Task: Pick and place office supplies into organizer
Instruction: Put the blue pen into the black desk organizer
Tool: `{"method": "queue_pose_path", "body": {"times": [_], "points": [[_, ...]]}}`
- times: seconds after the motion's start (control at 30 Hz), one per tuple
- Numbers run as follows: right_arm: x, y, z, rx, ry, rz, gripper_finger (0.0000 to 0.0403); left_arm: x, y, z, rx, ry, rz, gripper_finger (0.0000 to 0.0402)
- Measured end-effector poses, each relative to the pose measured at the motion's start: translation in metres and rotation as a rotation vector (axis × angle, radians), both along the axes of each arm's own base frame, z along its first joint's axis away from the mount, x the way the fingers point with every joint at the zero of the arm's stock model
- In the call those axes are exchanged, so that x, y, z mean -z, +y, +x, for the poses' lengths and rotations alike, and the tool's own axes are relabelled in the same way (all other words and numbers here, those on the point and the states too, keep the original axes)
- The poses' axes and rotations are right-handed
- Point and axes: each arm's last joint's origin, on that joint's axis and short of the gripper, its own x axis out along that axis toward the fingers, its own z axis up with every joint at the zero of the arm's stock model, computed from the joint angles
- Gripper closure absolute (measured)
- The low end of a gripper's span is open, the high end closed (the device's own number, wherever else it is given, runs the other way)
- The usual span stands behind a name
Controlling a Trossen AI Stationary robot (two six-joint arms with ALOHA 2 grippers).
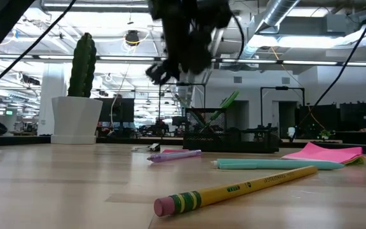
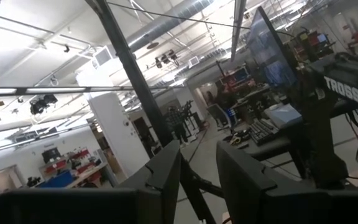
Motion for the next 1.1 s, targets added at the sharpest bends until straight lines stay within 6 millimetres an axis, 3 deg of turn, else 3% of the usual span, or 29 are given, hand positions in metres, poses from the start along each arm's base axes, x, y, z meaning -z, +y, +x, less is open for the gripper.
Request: {"method": "queue_pose_path", "body": {"times": [0.1, 0.2, 0.3, 0.4, 0.5, 0.57, 0.7, 0.8, 1.0, 1.1], "points": [[0.0, 0.003, -0.002, -0.012, 0.0, 0.0, 0.0305, -0.034, -0.011, -0.003, -0.04, -0.111, -0.016, 0.0258], [-0.002, 0.007, -0.006, -0.031, -0.004, 0.003, 0.0305, -0.073, -0.022, -0.015, -0.093, -0.25, -0.151, 0.0258], [-0.004, 0.01, -0.011, -0.04, -0.005, 0.007, 0.0308, -0.113, -0.031, -0.033, -0.176, -0.396, -0.372, 0.0258], [-0.002, 0.011, -0.016, 0.008, 0.061, -0.01, 0.0315, -0.149, -0.035, -0.045, -0.224, -0.67, -0.629, 0.0258], [0.007, 0.009, -0.018, 0.054, 0.199, -0.023, 0.0324, -0.177, -0.038, -0.077, -0.213, -0.719, -0.898, 0.0258], [0.015, 0.008, -0.019, 0.04, 0.291, 0.034, 0.0327, -0.188, -0.039, -0.096, -0.228, -0.707, -1.017, 0.0258], [0.032, 0.007, -0.019, 0.022, 0.475, 0.128, 0.0328, -0.213, -0.042, -0.125, -0.324, -0.872, -1.195, 0.0258], [0.049, 0.007, -0.021, -0.022, 0.651, 0.16, 0.0325, -0.232, -0.046, -0.15, -0.303, -0.929, -1.277, 0.0258], [0.079, 0.0, -0.035, 0.062, 0.99, 0.206, 0.0322, -0.236, -0.048, -0.158, -0.349, -1.006, -1.239, 0.0258], [0.086, -0.004, -0.04, 0.116, 1.074, 0.242, 0.0321, -0.234, -0.053, -0.154, -0.328, -0.95, -1.303, 0.0258]]}}
